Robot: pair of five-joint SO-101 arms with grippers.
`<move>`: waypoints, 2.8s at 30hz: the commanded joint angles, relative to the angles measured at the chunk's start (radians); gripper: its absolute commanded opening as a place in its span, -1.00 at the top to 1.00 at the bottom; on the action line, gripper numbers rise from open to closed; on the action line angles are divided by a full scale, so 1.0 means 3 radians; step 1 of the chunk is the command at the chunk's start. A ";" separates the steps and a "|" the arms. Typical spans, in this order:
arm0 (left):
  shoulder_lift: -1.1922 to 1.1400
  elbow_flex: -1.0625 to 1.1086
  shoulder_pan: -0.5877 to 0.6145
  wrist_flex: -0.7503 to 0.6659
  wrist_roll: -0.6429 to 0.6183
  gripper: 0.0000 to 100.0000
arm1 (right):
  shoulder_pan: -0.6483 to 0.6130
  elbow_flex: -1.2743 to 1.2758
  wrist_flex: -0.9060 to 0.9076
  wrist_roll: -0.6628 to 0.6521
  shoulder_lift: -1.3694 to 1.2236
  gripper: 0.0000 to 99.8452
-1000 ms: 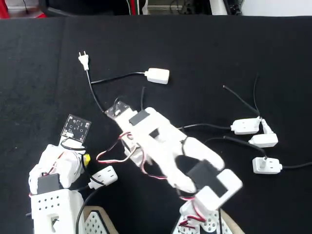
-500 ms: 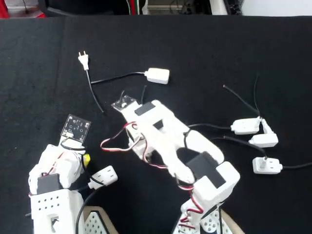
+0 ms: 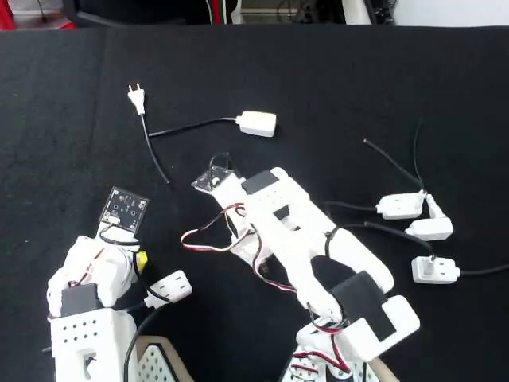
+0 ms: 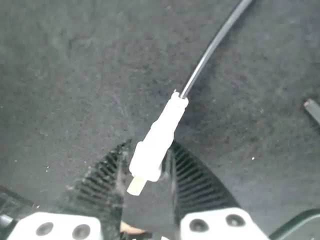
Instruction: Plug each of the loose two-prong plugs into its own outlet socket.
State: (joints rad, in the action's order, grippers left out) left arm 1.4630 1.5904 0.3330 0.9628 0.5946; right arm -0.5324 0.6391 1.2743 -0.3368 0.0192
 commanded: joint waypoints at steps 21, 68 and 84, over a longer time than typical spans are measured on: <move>0.0031 -0.0023 -0.0023 0.0026 0.0128 0.47 | 0.0266 -0.1460 0.0511 -0.0066 -0.1302 0.92; 0.0031 -0.0023 -0.0013 0.0026 0.0128 0.47 | 0.0020 -0.1741 0.0849 0.0138 -0.1603 0.98; 0.0031 -0.0018 -0.0013 0.0005 0.0118 0.47 | -0.0194 -0.1061 0.0491 0.0358 0.0841 0.98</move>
State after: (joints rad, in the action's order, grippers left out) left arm 1.4630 1.5904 0.3330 0.9659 0.6283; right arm -0.5508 0.2754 1.4876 -0.2816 0.1143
